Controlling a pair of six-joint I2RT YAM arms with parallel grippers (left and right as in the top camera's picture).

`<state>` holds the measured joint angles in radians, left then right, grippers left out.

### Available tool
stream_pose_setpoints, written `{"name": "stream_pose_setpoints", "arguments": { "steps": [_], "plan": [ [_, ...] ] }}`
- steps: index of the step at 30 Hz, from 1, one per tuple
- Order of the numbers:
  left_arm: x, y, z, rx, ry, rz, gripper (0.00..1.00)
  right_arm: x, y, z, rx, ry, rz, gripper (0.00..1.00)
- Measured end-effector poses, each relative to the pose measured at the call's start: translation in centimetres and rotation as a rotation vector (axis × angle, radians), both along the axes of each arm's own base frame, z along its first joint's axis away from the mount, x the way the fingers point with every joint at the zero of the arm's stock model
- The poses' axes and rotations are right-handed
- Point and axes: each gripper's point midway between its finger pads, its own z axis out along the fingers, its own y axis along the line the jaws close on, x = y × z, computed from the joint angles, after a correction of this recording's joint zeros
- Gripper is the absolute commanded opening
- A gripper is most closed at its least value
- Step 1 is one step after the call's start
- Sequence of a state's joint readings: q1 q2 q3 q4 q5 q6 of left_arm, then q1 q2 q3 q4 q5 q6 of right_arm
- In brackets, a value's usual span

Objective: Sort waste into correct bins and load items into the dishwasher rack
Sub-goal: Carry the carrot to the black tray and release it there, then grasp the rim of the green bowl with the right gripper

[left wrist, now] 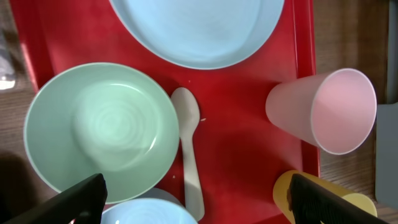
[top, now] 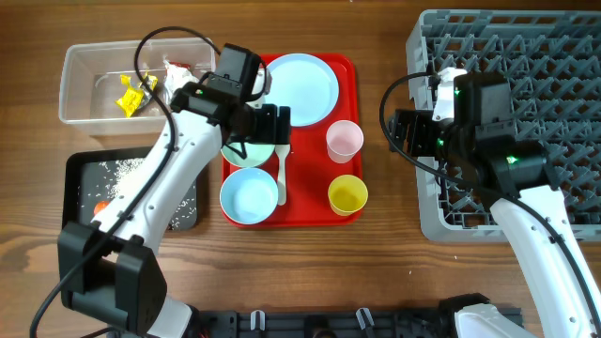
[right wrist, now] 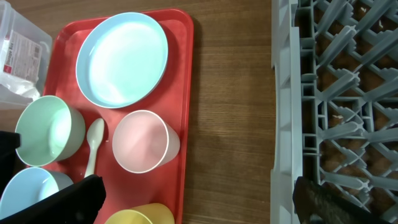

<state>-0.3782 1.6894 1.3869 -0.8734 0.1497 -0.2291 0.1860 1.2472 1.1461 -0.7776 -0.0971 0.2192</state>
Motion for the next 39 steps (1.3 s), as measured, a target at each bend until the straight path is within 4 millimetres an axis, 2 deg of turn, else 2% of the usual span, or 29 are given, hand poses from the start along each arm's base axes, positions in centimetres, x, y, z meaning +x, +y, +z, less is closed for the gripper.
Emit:
{"name": "stream_pose_setpoints", "arguments": {
  "steps": [5, 8, 14, 18, 21, 23, 24, 25, 29, 33, 36, 39],
  "plan": [
    [-0.1, -0.6, -0.2, 0.051, -0.025, -0.018, 0.97, 0.3, 0.5, 0.4, 0.024, -0.02, 0.017, 0.93],
    [0.3, 0.1, -0.3, 0.089, -0.042, -0.004, 1.0, 0.8, 1.7, 1.3, 0.078, -0.056, 0.063, 0.88],
    [1.2, 1.8, -0.3, 0.106, -0.049, 0.074, 1.0, 1.3, 3.9, 2.7, 0.163, -0.105, 0.122, 0.87],
    [2.3, 5.2, 0.5, 0.093, -0.059, 0.183, 1.0, 1.4, 8.3, 4.3, 0.232, -0.166, 0.211, 0.86],
    [2.6, 7.3, 2.4, 0.08, -0.098, 0.242, 1.0, 1.4, 11.9, 4.1, 0.272, -0.168, 0.28, 0.85],
    [2.5, 8.9, 4.2, 0.067, -0.135, 0.286, 1.0, 1.4, 14.9, 2.6, 0.302, -0.124, 0.317, 0.84],
    [2.3, 10.1, 5.4, 0.058, -0.162, 0.32, 1.0, 1.4, 16.5, 0.3, 0.297, -0.067, 0.338, 0.83],
    [2.2, 10.8, 5.9, 0.059, -0.169, 0.338, 1.0, 1.6, 17.5, -0.6, 0.306, -0.049, 0.343, 0.83],
    [1.4, 12.8, 5.6, 0.075, -0.13, 0.386, 1.0, 2.0, 20.8, -4.9, 0.315, 0.029, 0.365, 0.79],
    [1.0, 14.0, 5.4, 0.083, -0.11, 0.415, 1.0, 1.6, 23.1, -7.0, 0.319, 0.056, 0.396, 0.73],
    [1.1, 14.5, 5.4, 0.084, -0.109, 0.429, 1.0, 1.5, 24.0, -7.9, 0.321, 0.068, 0.396, 0.69],
    [1.1, 15.2, 5.4, 0.085, -0.108, 0.447, 1.0, 1.7, 24.4, -9.7, 0.317, 0.097, 0.373, 0.61]
  ]
}}
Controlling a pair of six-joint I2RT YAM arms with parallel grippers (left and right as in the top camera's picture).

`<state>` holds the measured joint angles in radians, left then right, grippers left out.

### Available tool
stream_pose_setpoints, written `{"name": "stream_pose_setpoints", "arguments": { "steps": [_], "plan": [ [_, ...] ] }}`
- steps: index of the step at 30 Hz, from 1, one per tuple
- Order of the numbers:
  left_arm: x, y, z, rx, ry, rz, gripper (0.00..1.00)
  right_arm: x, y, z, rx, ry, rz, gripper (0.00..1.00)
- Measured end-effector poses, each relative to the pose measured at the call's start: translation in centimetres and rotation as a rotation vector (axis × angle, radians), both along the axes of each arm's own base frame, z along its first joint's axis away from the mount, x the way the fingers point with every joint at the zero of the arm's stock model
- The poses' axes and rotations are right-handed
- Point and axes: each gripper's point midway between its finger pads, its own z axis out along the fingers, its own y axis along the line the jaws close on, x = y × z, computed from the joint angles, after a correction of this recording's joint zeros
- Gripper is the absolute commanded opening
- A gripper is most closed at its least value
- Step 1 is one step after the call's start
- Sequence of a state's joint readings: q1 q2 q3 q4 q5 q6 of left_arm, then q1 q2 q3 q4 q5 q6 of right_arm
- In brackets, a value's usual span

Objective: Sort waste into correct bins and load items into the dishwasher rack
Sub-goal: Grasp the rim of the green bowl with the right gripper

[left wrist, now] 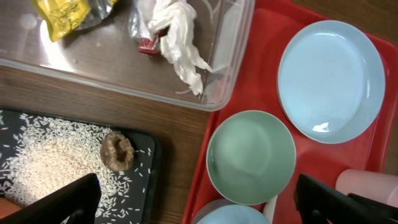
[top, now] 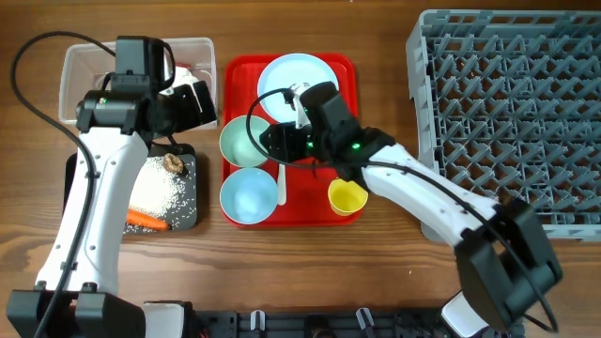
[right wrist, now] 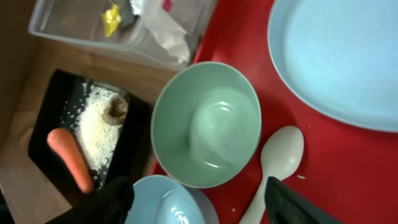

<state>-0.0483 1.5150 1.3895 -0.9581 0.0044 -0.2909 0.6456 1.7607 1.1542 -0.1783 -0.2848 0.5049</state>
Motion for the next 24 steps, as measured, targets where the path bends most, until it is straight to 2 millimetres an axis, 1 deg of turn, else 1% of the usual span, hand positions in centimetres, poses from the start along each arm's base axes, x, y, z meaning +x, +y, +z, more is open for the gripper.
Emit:
{"name": "stream_pose_setpoints", "arguments": {
  "steps": [3, 5, 6, 7, 8, 11, 14, 20, 23, 24],
  "plan": [
    [0.0, 1.1, 0.0, 0.005, 0.0, 0.031, 1.0, 0.3, -0.1, -2.4, -0.023, 0.052, -0.039, 0.56],
    [0.0, 2.0, 0.0, 0.007, 0.0, 0.055, 1.0, 0.5, -0.2, -3.6, -0.035, 0.075, -0.062, 0.53],
    [0.0, 2.4, 0.0, 0.007, 0.0, 0.066, 1.0, 0.6, -0.2, -3.9, -0.038, 0.078, -0.068, 0.52],
    [0.0, 2.9, 0.0, 0.008, 0.0, 0.079, 1.0, 0.7, -0.2, -4.3, -0.039, 0.082, -0.076, 0.49],
    [0.0, 3.9, 0.0, 0.011, 0.0, 0.106, 1.0, 1.0, -0.1, -4.8, -0.035, 0.088, -0.092, 0.47],
    [-0.1, 5.1, 0.0, 0.014, 0.001, 0.138, 1.0, 1.5, 0.2, -5.8, -0.025, 0.1, -0.116, 0.43],
    [-0.1, 5.5, 0.0, 0.016, 0.001, 0.148, 1.0, 1.7, 0.3, -6.6, -0.023, 0.111, -0.129, 0.4],
    [-0.1, 5.5, 0.0, 0.017, 0.001, 0.149, 1.0, 2.2, 0.7, -7.2, 0.002, 0.111, -0.147, 0.37],
    [-0.1, 5.5, 0.0, 0.017, 0.001, 0.149, 1.0, 2.4, 0.9, -7.6, 0.01, 0.11, -0.15, 0.27],
    [-0.1, 5.5, 0.0, 0.017, 0.001, 0.149, 1.0, 2.4, 0.9, -7.6, 0.014, 0.116, -0.153, 0.25]
  ]
}}
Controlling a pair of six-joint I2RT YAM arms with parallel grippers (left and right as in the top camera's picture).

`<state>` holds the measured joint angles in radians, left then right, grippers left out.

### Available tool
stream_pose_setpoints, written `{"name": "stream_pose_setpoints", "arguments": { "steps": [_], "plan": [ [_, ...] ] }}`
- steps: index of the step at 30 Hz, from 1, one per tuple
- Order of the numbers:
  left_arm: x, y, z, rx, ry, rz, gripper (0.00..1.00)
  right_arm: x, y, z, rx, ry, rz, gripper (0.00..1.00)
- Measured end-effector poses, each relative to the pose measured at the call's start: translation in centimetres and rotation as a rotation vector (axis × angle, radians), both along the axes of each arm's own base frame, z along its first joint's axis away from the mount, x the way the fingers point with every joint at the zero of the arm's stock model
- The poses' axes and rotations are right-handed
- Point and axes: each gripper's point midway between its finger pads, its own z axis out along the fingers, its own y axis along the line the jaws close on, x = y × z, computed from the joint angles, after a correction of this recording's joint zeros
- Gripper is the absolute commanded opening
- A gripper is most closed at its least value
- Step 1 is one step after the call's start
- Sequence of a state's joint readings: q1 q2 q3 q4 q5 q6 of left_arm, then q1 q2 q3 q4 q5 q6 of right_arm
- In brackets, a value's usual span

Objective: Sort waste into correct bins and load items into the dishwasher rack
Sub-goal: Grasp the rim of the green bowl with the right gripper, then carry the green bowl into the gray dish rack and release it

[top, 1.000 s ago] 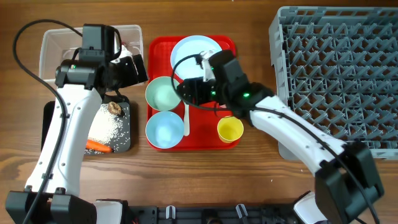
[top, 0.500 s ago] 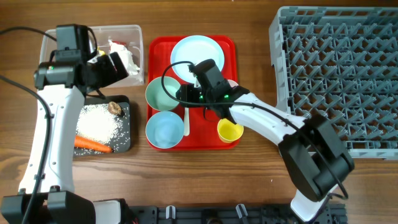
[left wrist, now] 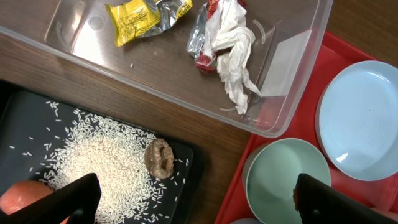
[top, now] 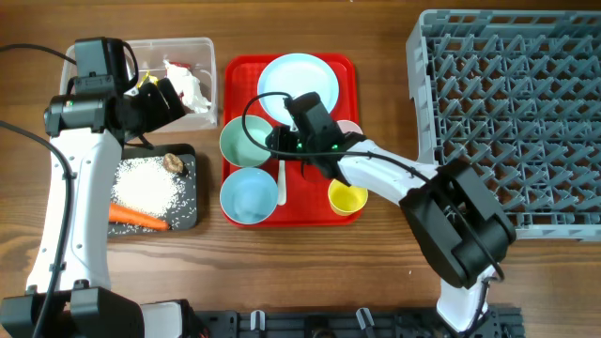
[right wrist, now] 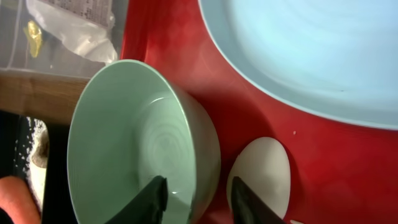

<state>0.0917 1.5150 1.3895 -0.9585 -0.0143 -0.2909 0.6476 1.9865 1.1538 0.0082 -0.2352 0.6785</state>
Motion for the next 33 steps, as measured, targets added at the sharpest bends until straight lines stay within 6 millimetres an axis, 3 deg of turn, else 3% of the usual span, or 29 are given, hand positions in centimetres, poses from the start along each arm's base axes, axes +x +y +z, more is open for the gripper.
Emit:
{"name": "stream_pose_setpoints", "arguments": {
  "steps": [2, 7, 19, 23, 27, 31, 33],
  "plan": [
    [0.0, 0.0, 0.0, 0.0, 0.0, 0.0, 1.0, 0.1, 0.1, 0.1, 0.008, 0.0, -0.006, 0.23],
    [0.0, 0.0, 0.0, 0.0, 0.0, 0.0, 1.0, 0.2, 0.1, 0.2, 0.015, -0.001, -0.014, 0.05],
    [0.0, 0.0, 0.0, 0.0, 0.0, 0.0, 1.0, 0.4, 0.4, 0.5, 0.016, -0.031, 0.008, 0.04],
    [0.0, 0.0, 0.0, 0.0, 0.0, 0.0, 1.0, -0.2, -0.5, 0.4, -0.041, -0.021, 0.031, 0.04],
    [0.0, 0.0, 0.0, 0.0, 0.0, 0.0, 1.0, 0.5, -2.9, 5.2, -0.105, -0.119, 0.034, 0.05],
    [0.0, 0.0, 0.0, 0.0, 0.0, 0.0, 1.0, 2.7, -6.5, 13.4, -0.115, -0.309, -0.042, 0.04],
    [0.0, 0.0, 0.0, 0.0, 0.0, 0.0, 1.0, 3.8, -9.3, 17.7, -0.125, -0.414, -0.115, 0.04]
  ]
}}
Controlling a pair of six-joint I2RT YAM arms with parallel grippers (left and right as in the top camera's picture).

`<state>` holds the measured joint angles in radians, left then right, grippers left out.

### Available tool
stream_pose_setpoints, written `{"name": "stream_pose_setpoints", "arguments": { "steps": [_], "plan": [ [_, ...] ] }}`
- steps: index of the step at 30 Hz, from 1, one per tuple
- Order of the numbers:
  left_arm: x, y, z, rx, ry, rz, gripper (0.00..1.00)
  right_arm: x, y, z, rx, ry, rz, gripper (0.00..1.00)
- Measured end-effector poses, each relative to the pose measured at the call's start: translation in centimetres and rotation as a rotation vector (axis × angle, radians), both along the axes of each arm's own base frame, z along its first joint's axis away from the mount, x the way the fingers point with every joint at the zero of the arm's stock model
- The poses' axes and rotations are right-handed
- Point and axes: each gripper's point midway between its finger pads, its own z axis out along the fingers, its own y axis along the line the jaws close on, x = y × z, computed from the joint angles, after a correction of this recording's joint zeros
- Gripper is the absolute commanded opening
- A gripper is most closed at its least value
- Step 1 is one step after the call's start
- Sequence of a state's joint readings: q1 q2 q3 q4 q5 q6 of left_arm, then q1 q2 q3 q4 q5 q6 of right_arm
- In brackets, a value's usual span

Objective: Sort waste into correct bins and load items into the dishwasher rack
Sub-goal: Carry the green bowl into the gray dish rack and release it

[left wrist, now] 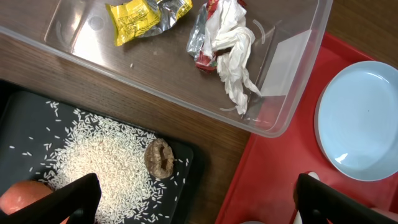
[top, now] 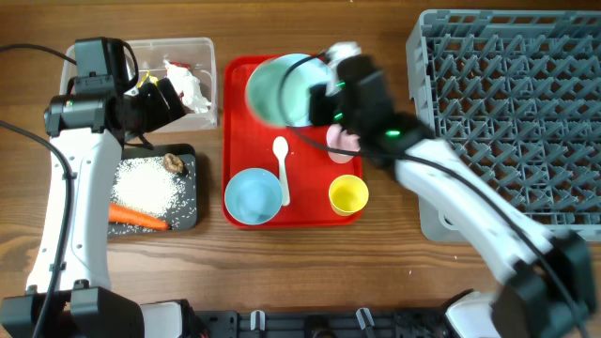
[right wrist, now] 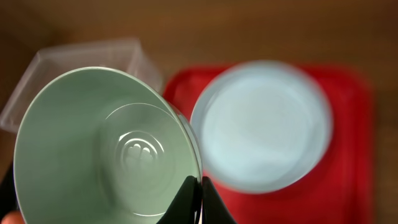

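My right gripper is shut on the rim of the pale green bowl, one finger inside and one outside. The bowl hangs tilted above the far part of the red tray, covering most of the light blue plate. On the tray sit a blue bowl, a white spoon, a pink cup and a yellow cup. The grey dishwasher rack stands at the right. My left gripper hangs open over the gap between the bins and the tray, holding nothing.
A clear bin at the far left holds a yellow wrapper and crumpled white paper. In front of it a black tray holds rice, a brown lump and a carrot.
The right gripper, which stood open astride the green bowl's rim on the tray, is now shut on that rim, and the bowl is off the tray. The left arm has not moved.
First my left gripper hung open over the tray's dishes while the right arm was by the rack. Then the left was back over the bins and the right was above the green bowl. Then the right jaws straddled its rim, and now they hold it aloft.
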<state>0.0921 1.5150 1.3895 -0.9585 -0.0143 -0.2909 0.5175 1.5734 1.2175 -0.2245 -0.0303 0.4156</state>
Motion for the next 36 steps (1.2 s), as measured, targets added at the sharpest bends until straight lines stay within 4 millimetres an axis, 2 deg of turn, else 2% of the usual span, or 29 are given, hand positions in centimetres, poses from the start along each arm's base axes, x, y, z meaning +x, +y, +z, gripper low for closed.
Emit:
{"name": "stream_pose_setpoints", "arguments": {
  "steps": [4, 12, 16, 20, 24, 30, 36],
  "plan": [
    [0.0, 0.0, 0.0, 0.0, 0.0, 0.0, 1.0, 1.5, -6.2, 5.5, -0.075, -0.17, -0.18, 0.04],
    [0.0, 0.0, 0.0, 0.0, 0.0, 0.0, 1.0, 4.7, -19.2, 10.7, -0.47, -0.425, -0.651, 0.04],
    [0.0, 0.0, 0.0, 0.0, 0.001, 0.0, 1.0, 5.8, -24.9, 11.9, -0.631, -0.468, -0.808, 0.04],
    [0.0, 0.0, 0.0, 0.0, 0.002, 0.0, 1.0, 7.3, -29.9, 10.5, -0.83, -0.44, -0.877, 0.04],
    [-0.1, 0.0, 0.0, 0.0, 0.003, 0.0, 1.0, 9.0, -32.6, 8.0, -1.019, -0.397, -0.882, 0.05],
    [-0.1, 0.0, 0.0, 0.0, 0.002, 0.0, 1.0, 11.2, -33.2, 2.8, -1.264, -0.296, -0.768, 0.04],
    [0.0, 0.0, 0.0, 0.0, 0.002, 0.0, 1.0, 12.0, -33.2, -0.8, -1.356, -0.223, -0.685, 0.04]
  ]
}}
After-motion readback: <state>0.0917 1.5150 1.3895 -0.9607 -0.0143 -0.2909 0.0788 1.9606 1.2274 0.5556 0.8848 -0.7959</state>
